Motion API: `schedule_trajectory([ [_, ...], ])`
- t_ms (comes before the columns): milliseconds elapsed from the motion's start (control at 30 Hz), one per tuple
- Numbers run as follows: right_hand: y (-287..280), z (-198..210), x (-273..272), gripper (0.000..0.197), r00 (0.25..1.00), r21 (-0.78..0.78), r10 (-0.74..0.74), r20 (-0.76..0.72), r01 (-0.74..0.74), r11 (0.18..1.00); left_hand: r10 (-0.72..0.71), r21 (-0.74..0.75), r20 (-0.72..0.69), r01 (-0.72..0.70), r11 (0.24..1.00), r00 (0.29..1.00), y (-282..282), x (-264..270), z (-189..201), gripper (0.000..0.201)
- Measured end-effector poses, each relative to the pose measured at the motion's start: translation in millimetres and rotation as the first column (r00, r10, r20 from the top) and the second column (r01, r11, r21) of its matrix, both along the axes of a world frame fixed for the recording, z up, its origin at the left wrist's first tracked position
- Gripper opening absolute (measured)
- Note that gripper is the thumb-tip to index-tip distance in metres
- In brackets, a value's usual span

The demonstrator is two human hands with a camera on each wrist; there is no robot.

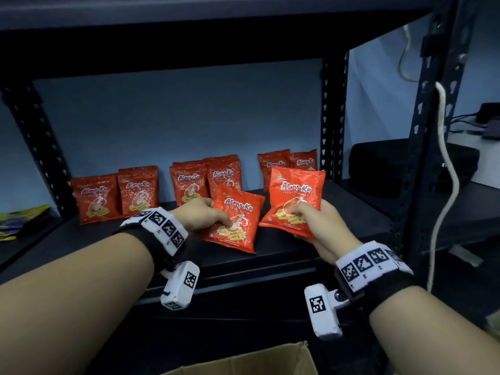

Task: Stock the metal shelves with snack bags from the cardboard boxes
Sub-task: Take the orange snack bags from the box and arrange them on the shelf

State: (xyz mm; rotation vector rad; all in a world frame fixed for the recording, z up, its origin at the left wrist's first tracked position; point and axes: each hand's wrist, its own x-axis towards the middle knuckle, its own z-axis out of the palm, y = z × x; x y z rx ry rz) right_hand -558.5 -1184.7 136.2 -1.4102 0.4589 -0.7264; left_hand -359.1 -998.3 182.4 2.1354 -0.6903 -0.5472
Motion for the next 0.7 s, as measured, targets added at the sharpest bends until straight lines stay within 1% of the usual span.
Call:
schedule_trajectory([
  [67, -11.7, 10.8, -2.2, 0.018, 1.0, 0.054, -0.012, 0.013, 0.011, 0.998, 0.025, -0.059, 0.006, -0.024, 0.998, 1.0, -10.1, 1.7, 5.3, 0.066],
  [133, -30.5, 19.1, -1.9, 0.019, 1.0, 0.034, -0.026, 0.005, 0.026, 0.999, 0.037, -0.126, 0.021, -0.034, 0.991, 0.999, -25.0, 5.1, 11.0, 0.078],
  [167, -42.0, 22.3, 0.2, 0.021, 0.999, 0.007, -0.037, -0.014, 0.037, 0.999, 0.034, -0.157, 0.038, -0.028, 0.987, 0.999, -34.0, 6.2, 13.9, 0.08],
  [200, -53.7, 25.6, 2.1, 0.023, 0.998, -0.019, -0.048, -0.038, 0.048, 0.999, 0.032, -0.179, 0.054, -0.022, 0.984, 0.998, -42.2, 5.2, 17.5, 0.075],
  [267, -80.2, 30.6, 9.7, 0.028, 0.994, -0.061, -0.074, -0.08, 0.07, 0.996, 0.047, -0.227, 0.066, -0.031, 0.973, 0.997, -62.7, 5.6, 21.8, 0.053],
  [300, -94.1, 32.7, 14.6, 0.031, 0.991, -0.08, -0.087, -0.1, 0.079, 0.994, 0.06, -0.252, 0.07, -0.041, 0.967, 0.996, -74.3, 5.9, 22.9, 0.047],
  [367, -120.8, 36.2, 27.8, 0.038, 0.984, -0.128, -0.112, -0.138, 0.094, 0.987, 0.099, -0.283, 0.097, -0.068, 0.957, 0.99, -99.5, 9.4, 21.8, 0.044],
  [467, -158.3, 39.9, 52.1, 0.047, 0.967, -0.195, -0.146, -0.208, 0.106, 0.975, 0.139, -0.303, 0.117, -0.098, 0.948, 0.983, -137.5, 19.1, 18.0, 0.03],
  [533, -181.4, 44.4, 68.6, 0.052, 0.936, -0.284, -0.173, -0.307, 0.083, 0.955, 0.155, -0.303, 0.128, -0.11, 0.946, 0.98, -162.5, 27.9, 15.6, 0.028],
  [633, -207.8, 56.0, 90.1, 0.056, 0.854, -0.418, -0.218, -0.472, 0.001, 0.908, 0.163, -0.274, 0.171, -0.112, 0.955, 0.972, -196.0, 47.6, 9.8, 0.025],
  [700, -221.6, 60.7, 104.5, 0.061, 0.813, -0.468, -0.24, -0.531, -0.045, 0.883, 0.155, -0.24, 0.172, -0.111, 0.964, 0.973, -214.8, 62.7, 4.4, 0.028],
])
